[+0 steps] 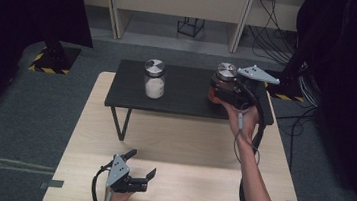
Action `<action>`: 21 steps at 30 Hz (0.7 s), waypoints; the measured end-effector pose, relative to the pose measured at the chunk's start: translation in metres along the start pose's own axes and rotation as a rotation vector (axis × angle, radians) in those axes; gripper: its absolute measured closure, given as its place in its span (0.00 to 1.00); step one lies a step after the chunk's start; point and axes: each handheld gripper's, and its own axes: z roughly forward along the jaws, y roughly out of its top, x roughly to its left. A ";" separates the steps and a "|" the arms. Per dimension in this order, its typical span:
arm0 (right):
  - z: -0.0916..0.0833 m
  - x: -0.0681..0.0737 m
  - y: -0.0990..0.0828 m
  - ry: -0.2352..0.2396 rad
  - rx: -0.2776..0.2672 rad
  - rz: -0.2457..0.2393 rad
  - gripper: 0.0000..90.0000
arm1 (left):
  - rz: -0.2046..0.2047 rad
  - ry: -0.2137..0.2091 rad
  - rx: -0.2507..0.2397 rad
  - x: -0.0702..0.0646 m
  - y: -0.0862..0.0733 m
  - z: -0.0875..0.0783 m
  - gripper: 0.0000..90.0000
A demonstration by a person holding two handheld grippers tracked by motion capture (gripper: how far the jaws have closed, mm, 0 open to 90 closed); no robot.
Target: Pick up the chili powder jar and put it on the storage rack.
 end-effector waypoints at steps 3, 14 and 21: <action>0.005 0.001 0.001 -0.007 0.007 0.002 0.34 | 0.000 0.000 0.000 0.000 0.000 0.000 0.04; 0.023 0.007 -0.003 -0.038 0.039 0.000 0.34 | 0.000 -0.001 -0.001 0.000 0.000 0.000 0.04; 0.024 0.008 -0.008 -0.042 0.034 -0.011 0.33 | 0.001 -0.001 0.000 0.000 0.000 0.000 0.04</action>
